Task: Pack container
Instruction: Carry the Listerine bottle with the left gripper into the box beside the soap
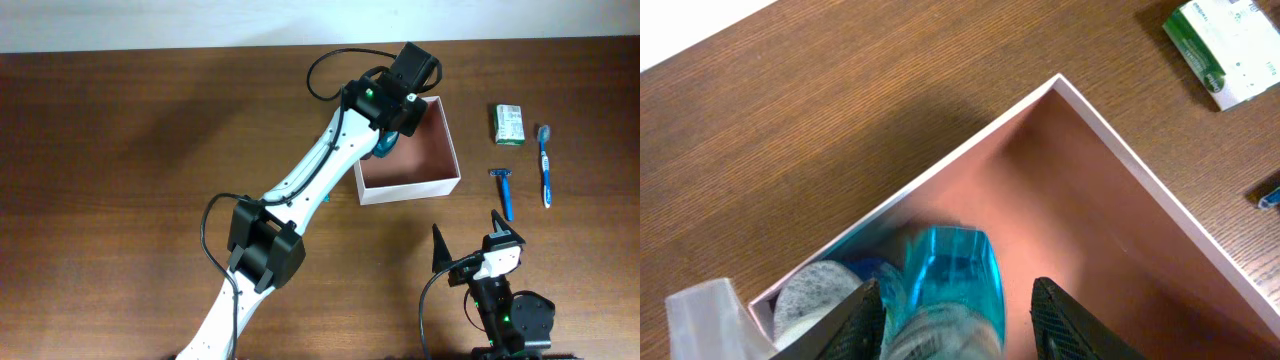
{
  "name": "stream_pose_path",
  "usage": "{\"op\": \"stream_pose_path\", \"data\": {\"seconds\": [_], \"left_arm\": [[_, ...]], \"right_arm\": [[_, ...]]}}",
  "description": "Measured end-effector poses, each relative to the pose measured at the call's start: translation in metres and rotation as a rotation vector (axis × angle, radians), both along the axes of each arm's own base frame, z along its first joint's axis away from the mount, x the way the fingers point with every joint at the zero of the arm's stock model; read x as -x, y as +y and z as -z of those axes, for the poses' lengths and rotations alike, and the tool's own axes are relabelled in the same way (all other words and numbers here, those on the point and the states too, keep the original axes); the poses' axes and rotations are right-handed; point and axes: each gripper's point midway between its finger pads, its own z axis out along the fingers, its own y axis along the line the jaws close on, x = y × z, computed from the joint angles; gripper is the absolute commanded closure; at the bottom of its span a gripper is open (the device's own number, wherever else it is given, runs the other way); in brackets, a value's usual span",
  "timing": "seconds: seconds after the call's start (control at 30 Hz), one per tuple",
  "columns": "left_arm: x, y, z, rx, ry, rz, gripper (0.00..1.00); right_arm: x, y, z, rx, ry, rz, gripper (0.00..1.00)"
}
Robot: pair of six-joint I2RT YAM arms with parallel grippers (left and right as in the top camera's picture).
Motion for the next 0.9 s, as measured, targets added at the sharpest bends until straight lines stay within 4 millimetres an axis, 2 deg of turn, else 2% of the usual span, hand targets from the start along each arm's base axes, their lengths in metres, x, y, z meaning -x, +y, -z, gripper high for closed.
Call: {"op": "stream_pose_path", "data": {"seconds": [0.2,0.33,0.4,0.57,0.63,0.73,0.9], "left_arm": [[-0.003,-0.003,-0.003,0.014,-0.018,-0.001,0.51],[-0.009,-0.007,-0.023,0.048,-0.062,0.002,0.5],[-0.014,-0.011,-0.053,0.088,-0.124,0.012,0.45],[-0.016,-0.009,-0.128,0.184,-0.257,0.016,0.45],[-0.01,0.003,-0.149,0.191,-0.271,0.011,0.43],[0.0,0.034,-0.17,0.157,-0.258,-0.02,0.44],[0.006,0.105,-0.181,0.049,-0.213,-0.136,0.35]], "right_arm": [[0.0,0.0,0.0,-0.001,0.0,0.0,0.01],[0.0,0.0,0.0,-0.001,0.0,0.0,0.01],[0.0,0.0,0.0,0.0,0.0,0.0,0.01],[0.0,0.0,0.0,0.0,0.0,0.0,0.01],[0.0,0.0,0.0,0.0,0.0,0.0,0.01],[0.0,0.0,0.0,0.0,0.0,0.0,0.01],[0.0,0.0,0.0,0.0,0.0,0.0,0.01]]}}
